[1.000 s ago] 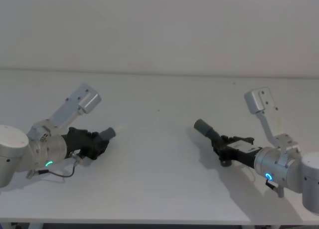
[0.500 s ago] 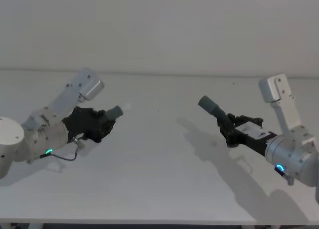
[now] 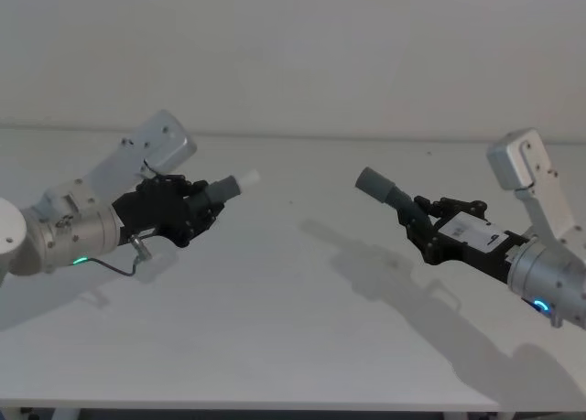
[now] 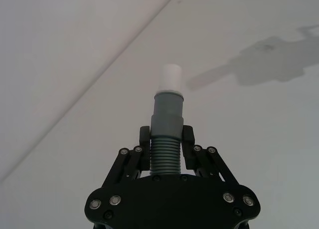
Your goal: Use both hands to pick up one end of the pipe from the table, align the ends, and insert them.
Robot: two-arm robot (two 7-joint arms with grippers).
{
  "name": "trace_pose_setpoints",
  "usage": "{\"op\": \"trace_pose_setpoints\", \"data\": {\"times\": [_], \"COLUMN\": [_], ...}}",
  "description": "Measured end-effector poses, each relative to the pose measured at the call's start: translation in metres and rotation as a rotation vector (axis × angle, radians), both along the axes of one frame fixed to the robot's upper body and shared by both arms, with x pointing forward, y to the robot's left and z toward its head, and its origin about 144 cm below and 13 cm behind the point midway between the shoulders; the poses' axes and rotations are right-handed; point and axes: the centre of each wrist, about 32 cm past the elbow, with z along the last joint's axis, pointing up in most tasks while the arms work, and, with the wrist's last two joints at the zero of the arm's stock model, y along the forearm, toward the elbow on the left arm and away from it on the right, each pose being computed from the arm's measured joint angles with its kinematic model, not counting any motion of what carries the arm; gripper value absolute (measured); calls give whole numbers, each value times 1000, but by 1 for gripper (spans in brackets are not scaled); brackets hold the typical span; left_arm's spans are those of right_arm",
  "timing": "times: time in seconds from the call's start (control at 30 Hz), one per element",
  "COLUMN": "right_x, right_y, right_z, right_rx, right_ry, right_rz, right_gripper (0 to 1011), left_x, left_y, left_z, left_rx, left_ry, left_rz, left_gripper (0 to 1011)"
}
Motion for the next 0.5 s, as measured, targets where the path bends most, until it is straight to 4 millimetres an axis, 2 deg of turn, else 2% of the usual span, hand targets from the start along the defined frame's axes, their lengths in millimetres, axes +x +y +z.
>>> {"op": "trace_pose_setpoints", "data": {"times": [0.5], "right_x": [-1], "right_y": [-20], "right_z": [4], "right_rx": [-57], "right_ry": [-47], "right_rz": [230], "right_gripper": [290], "left_x": [5], "left_y": [12], "left_z": [11], "left_rx": [35], "left_ry": [-51], "left_rz": [-167], "left_gripper": [364]}}
